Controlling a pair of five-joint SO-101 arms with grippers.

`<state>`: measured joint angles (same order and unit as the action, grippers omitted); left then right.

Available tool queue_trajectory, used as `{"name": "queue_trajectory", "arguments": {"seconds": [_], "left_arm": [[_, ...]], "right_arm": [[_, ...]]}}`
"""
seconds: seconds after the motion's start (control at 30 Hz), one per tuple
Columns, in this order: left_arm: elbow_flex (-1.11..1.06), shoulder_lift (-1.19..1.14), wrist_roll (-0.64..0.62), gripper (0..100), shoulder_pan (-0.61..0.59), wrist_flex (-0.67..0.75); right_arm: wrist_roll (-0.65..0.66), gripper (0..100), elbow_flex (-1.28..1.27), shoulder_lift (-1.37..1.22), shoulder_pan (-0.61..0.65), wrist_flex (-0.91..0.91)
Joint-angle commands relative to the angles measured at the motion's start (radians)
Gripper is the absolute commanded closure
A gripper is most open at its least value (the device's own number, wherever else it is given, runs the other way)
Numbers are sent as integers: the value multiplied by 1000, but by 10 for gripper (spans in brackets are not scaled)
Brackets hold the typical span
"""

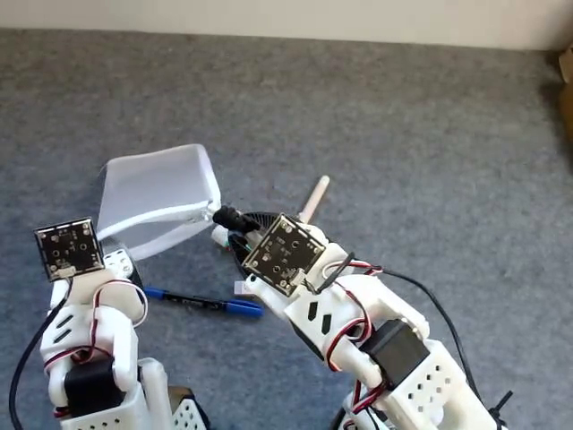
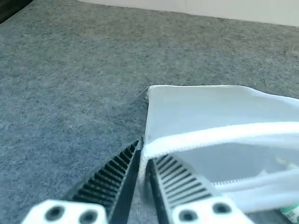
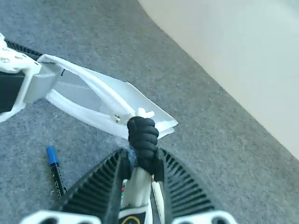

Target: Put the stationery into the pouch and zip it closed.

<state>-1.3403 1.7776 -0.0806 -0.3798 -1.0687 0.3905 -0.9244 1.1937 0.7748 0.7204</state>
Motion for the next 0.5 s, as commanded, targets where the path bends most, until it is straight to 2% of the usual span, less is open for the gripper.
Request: {"name": "queue_trajectory", "arguments": {"seconds": [0.0,0.1,0.3,0.47], "left_arm": [[12,-19,11,994,15,21],[33,-21,12,994,15,20],[101,-21,15,994,15,-23],[107,-22,15,994,28,-25]], "right_arm": [[6,991,15,22,8,4],[6,969,15,22,8,5],[6,746,22,19,8,114],[5,743,61,19,7,154]]}}
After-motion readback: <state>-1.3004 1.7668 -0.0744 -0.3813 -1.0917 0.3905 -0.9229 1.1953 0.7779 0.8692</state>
